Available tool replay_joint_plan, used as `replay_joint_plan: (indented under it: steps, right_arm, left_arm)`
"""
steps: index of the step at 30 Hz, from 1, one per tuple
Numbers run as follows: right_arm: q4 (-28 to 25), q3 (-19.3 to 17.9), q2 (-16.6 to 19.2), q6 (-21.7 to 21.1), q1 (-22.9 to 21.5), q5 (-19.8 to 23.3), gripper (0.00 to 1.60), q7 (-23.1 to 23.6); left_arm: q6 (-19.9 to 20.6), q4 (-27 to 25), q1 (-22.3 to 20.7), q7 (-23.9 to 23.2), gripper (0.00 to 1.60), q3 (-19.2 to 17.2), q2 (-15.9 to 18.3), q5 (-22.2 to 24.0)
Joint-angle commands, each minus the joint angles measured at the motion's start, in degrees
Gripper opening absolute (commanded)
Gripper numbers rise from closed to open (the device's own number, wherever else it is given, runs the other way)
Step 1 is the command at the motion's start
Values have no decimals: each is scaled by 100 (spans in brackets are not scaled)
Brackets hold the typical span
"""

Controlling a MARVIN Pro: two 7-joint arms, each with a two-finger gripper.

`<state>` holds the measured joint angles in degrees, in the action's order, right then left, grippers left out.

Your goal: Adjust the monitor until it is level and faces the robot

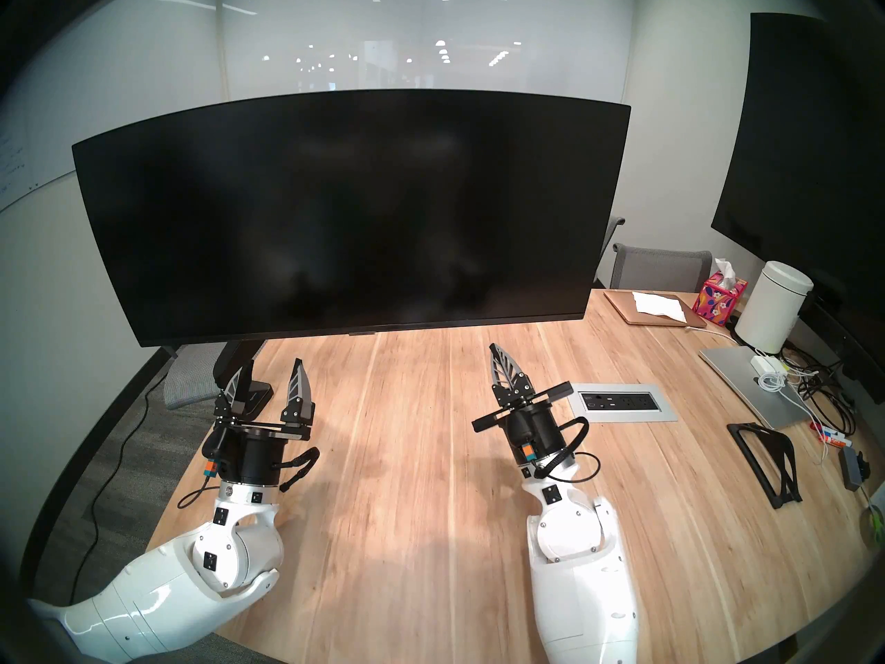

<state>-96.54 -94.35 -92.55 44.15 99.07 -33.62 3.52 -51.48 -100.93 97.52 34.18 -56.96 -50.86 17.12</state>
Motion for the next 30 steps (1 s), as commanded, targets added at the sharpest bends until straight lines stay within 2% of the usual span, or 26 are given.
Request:
replay_joint_plan:
  steps: [1, 24, 30]
  right_arm:
    - [-89, 15, -3, 32, -59, 31, 13, -21]
    - [-89, 14, -4, 33, -59, 31, 13, -20]
    - [-89, 14, -4, 33, -59, 31, 13, -20]
  left_arm:
    - [-6, -94, 0, 7, 160, -10, 6, 16]
    - [-6, -94, 0, 7, 160, -10, 7, 16]
    - [-42, -113, -37, -145, 160, 58, 165, 196]
